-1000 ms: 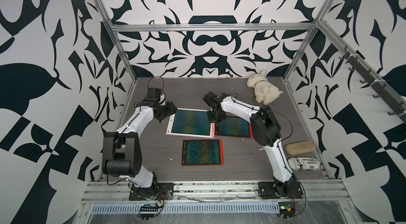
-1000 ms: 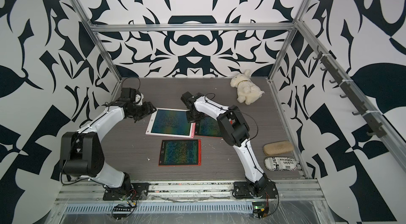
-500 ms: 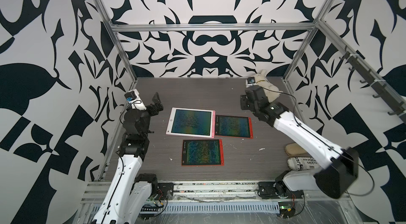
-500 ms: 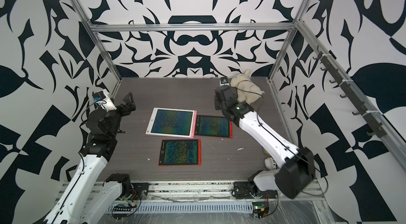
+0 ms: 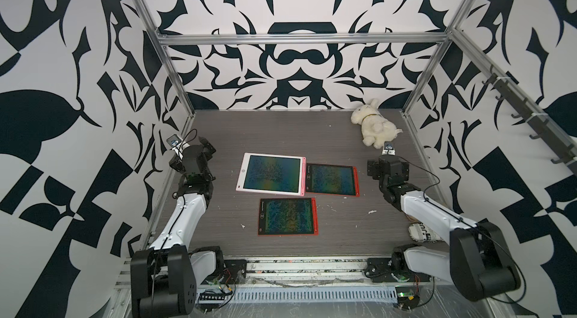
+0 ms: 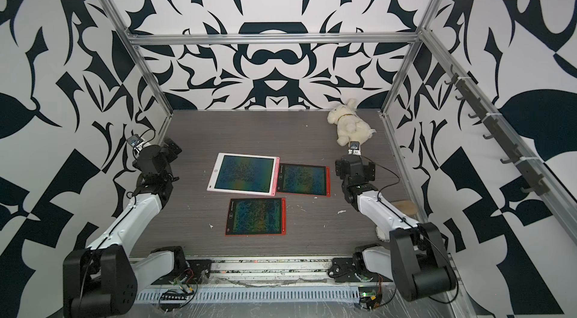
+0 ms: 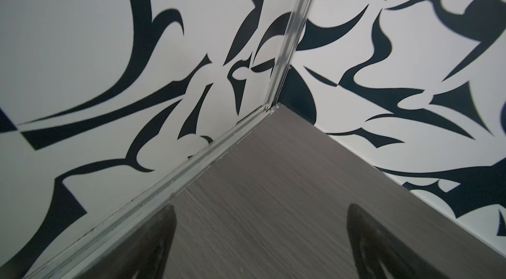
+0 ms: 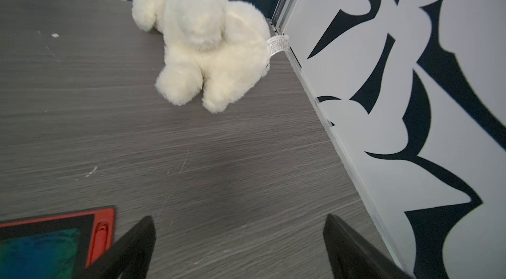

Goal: Place the stylus back onto the writing tablet
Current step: Reset both arms

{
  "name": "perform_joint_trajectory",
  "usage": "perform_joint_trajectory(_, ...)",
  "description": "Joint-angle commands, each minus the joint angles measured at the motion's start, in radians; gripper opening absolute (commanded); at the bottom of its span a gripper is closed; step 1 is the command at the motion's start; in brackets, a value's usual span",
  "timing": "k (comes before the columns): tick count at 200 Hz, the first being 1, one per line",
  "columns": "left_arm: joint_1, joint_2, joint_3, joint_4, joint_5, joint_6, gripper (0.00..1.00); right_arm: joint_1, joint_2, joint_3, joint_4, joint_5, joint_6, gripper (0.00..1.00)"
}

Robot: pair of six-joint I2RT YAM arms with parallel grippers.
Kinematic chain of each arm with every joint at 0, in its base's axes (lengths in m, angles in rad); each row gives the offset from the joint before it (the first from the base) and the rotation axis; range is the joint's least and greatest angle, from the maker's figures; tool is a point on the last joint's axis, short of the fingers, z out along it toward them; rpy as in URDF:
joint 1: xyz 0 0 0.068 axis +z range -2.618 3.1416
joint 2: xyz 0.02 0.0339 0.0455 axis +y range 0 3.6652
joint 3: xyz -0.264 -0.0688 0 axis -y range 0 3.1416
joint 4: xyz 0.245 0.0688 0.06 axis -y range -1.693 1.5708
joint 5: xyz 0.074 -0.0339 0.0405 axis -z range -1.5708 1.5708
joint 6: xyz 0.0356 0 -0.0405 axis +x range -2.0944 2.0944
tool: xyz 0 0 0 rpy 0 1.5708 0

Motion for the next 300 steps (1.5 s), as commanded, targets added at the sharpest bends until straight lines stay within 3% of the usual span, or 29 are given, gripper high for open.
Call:
perform_joint_trajectory(1,0.006,0.019,-0.036,0.008,0.032,-0.015,0.99,-0.01,0.109,-0.035,0.282,0.028,-0.018,1.0)
perform_joint_trajectory(13,0.005,0.039,-0.058,0.025,0.028,0.0,0.99,-0.012,0.193,-0.031,0.376,0.036,-0.041,1.0)
perform_joint_trajectory(19,0.005,0.048,-0.066,0.033,0.023,0.006,0.99,-0.016,0.202,-0.008,0.33,-0.021,-0.006,1.0)
perform_joint_trajectory(31,0.006,0.064,-0.082,0.052,0.011,0.008,0.99,-0.03,0.273,-0.026,0.454,-0.101,-0.052,1.0)
perform_joint_trajectory(43,0.007,0.086,-0.092,0.065,0.0,0.001,0.99,-0.043,0.236,-0.044,0.419,-0.136,-0.017,1.0)
perform_joint_trajectory(55,0.006,0.117,-0.095,0.082,-0.005,-0.004,0.99,-0.069,0.267,-0.154,0.629,-0.214,-0.024,0.99)
perform_joint_trajectory(64,0.008,0.157,-0.092,0.105,-0.003,-0.008,0.99,-0.075,0.304,-0.204,0.81,-0.155,-0.029,1.0)
perform_joint_trajectory(79,0.011,0.184,-0.057,0.067,0.026,0.005,0.99,-0.088,0.259,-0.17,0.661,-0.164,0.027,1.0)
perform_joint_trajectory(119,0.014,0.141,-0.14,0.2,0.108,0.06,0.99,-0.082,0.272,-0.166,0.672,-0.16,0.002,1.0)
perform_joint_trajectory(155,0.01,0.105,-0.16,0.189,0.157,0.148,0.98,-0.082,0.268,-0.162,0.659,-0.158,0.002,1.0)
perform_joint_trajectory(176,-0.056,0.273,-0.216,0.389,0.051,0.224,0.99,-0.082,0.268,-0.162,0.656,-0.158,0.003,1.0)
perform_joint_trajectory(189,-0.057,0.386,-0.237,0.559,0.148,0.262,0.96,-0.082,0.268,-0.16,0.656,-0.158,0.002,1.0)
perform_joint_trajectory(201,-0.063,0.431,-0.26,0.659,0.156,0.277,0.98,-0.082,0.269,-0.161,0.655,-0.158,0.003,1.0)
perform_joint_trajectory(217,-0.061,0.396,-0.234,0.539,0.152,0.255,0.99,-0.082,0.268,-0.161,0.656,-0.158,0.002,1.0)
perform_joint_trajectory(235,-0.058,0.418,-0.245,0.601,0.158,0.265,0.99,-0.082,0.268,-0.161,0.655,-0.158,0.002,1.0)
perform_joint_trajectory(286,-0.061,0.402,-0.245,0.573,0.149,0.254,1.0,-0.082,0.272,-0.157,0.652,-0.159,0.002,1.0)
perform_joint_trajectory(300,-0.061,0.404,-0.245,0.576,0.15,0.255,0.99,-0.081,0.287,-0.131,0.628,-0.268,-0.046,1.0)
